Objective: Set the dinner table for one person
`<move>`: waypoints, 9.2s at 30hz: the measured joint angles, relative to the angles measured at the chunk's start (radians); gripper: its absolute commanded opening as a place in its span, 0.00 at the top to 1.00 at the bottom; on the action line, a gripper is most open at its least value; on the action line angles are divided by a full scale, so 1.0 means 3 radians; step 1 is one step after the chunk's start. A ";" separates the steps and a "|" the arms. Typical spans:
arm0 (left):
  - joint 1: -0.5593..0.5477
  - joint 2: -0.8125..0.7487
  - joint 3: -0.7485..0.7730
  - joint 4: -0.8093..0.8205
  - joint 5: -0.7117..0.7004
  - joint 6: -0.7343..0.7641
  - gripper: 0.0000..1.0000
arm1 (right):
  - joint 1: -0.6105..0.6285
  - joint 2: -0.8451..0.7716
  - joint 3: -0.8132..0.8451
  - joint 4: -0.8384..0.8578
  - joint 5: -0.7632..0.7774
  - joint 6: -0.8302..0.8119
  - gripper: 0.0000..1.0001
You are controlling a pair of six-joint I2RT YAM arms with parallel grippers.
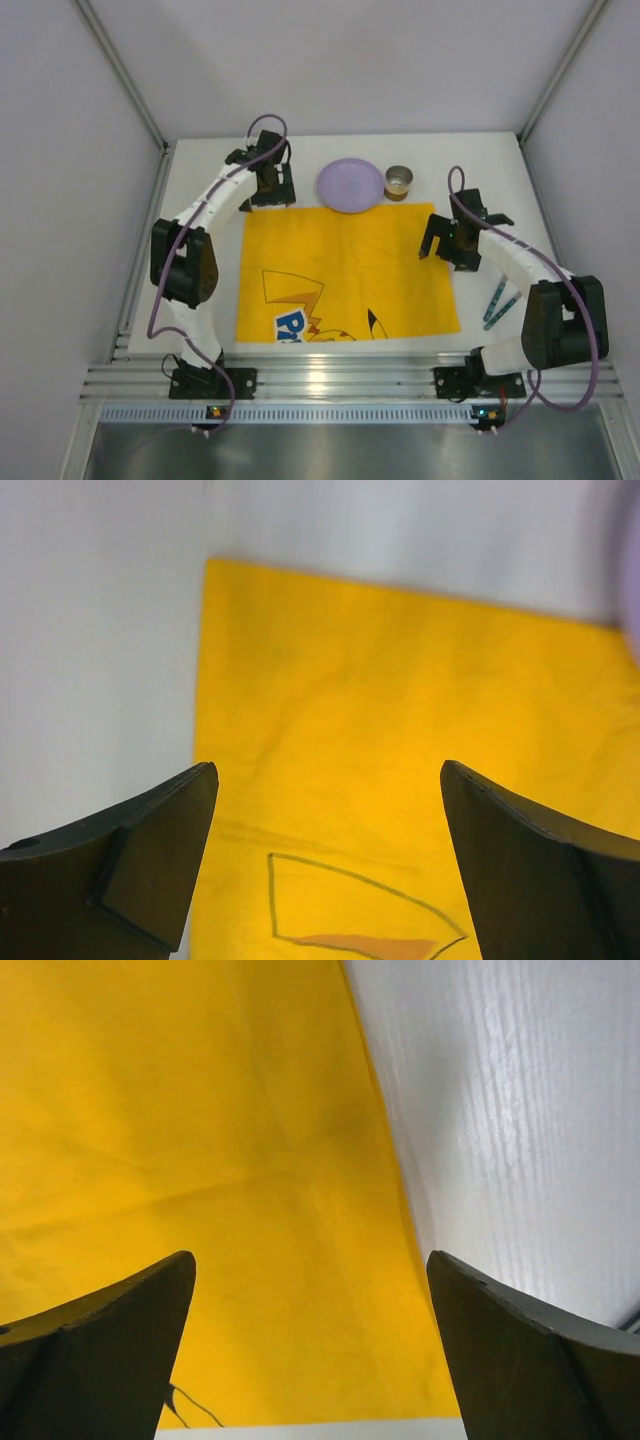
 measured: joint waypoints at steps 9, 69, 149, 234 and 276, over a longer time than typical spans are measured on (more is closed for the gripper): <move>0.0000 0.0790 0.0993 0.0520 0.0641 -0.0266 0.04 | 0.0207 -0.0748 0.1011 -0.0331 0.0825 -0.0095 0.00; -0.0819 -0.0303 -0.1195 0.1048 0.1734 0.0282 1.00 | -0.0262 0.2135 0.3311 -0.0257 0.0025 -0.0163 0.03; -0.0467 -0.0559 -0.0877 0.0819 0.0796 0.0431 0.02 | -0.0042 0.0104 0.1105 -0.0263 0.0551 0.0032 0.01; 0.0669 -0.2387 -0.1625 0.0399 0.0350 0.0175 0.01 | 0.2012 0.2398 0.3511 -0.0565 -0.1212 0.0963 1.00; 0.0669 -0.1990 -0.1597 0.0727 0.0807 0.0027 0.01 | 0.1076 0.0825 0.0548 -0.0928 0.0061 -0.0221 0.64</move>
